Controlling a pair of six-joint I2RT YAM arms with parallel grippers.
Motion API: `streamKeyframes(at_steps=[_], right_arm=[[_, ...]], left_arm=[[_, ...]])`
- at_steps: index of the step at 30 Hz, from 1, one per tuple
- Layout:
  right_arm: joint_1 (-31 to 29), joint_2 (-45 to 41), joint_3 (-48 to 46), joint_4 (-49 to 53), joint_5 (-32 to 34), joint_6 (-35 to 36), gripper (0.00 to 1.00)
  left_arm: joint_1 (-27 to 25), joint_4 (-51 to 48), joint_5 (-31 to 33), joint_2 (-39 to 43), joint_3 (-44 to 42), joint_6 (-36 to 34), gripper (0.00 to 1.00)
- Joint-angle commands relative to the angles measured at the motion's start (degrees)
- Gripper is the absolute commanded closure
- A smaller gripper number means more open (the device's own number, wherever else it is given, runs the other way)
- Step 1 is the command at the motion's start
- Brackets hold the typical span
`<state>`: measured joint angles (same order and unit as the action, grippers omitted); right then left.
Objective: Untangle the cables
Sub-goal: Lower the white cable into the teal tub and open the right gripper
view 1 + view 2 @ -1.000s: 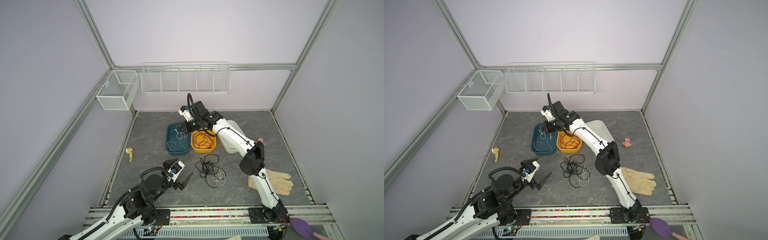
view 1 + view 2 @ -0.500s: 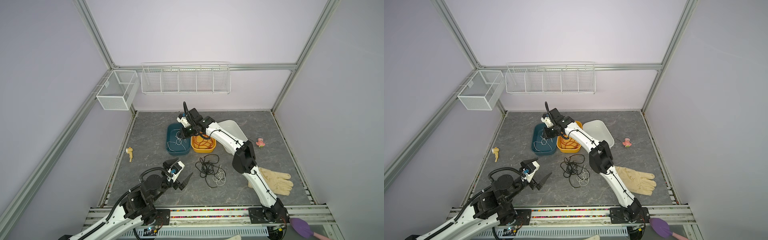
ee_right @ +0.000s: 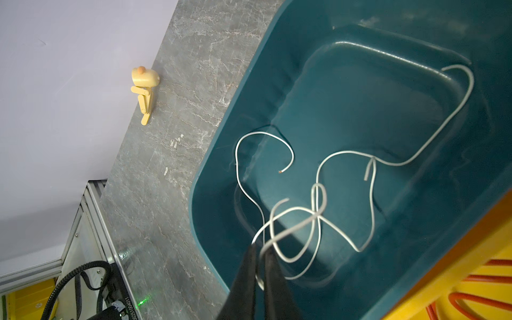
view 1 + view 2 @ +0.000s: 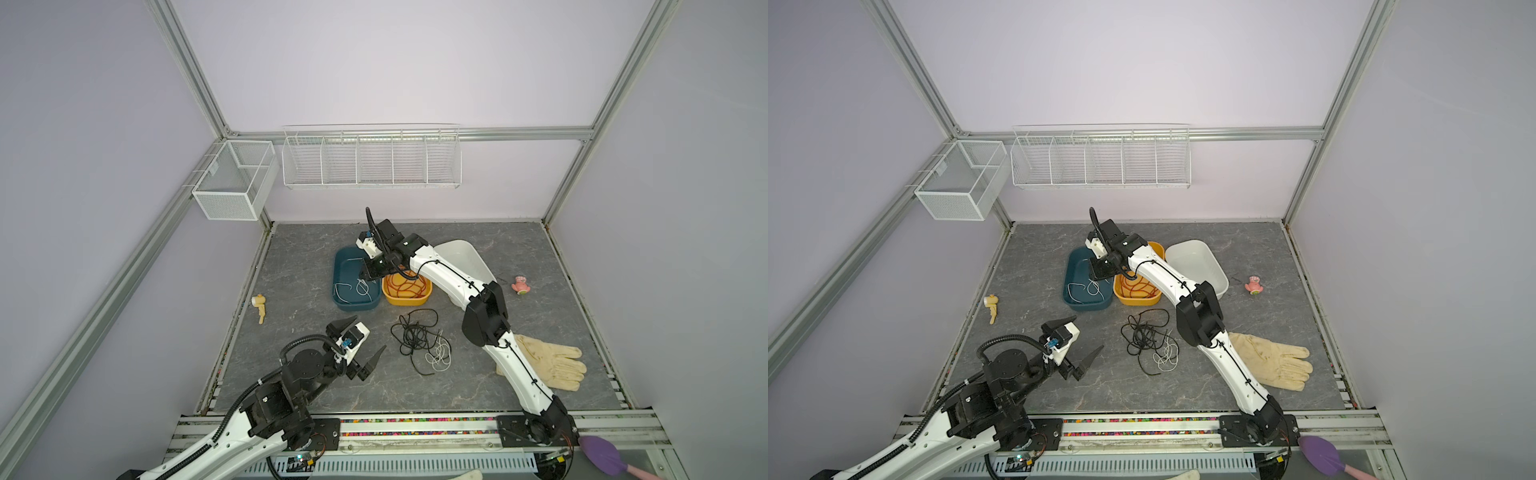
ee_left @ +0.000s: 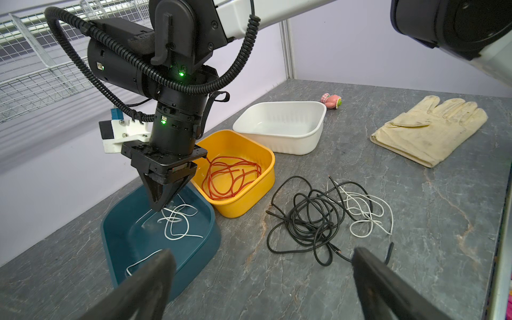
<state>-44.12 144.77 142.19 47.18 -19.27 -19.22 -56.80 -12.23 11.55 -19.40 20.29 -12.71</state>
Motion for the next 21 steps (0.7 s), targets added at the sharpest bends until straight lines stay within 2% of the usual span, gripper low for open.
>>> streamKeyframes(at_steps=[1, 9, 15, 21], right_arm=[[-0.4, -0.3, 1.2, 2.2, 0.7, 1.5, 0.84], [-0.4, -3.3, 1.2, 4.4, 2.0, 2.6, 0.79], [-0.5, -9.2, -2.2, 6.4, 3.0, 4.0, 0.59], [-0.5, -20.3, -12.6, 5.1, 4.8, 4.9, 0.40]], left_arm=[[-0.2, 1.0, 0.1, 0.1, -0.6, -1.3, 0.01], [-0.2, 0.9, 0.1, -0.1, -0.7, -1.3, 0.01], [-0.2, 0.9, 0.1, -0.2, -0.7, -1.1, 0.01], [-0.2, 0.7, -0.2, -0.2, -0.7, -0.9, 0.01]])
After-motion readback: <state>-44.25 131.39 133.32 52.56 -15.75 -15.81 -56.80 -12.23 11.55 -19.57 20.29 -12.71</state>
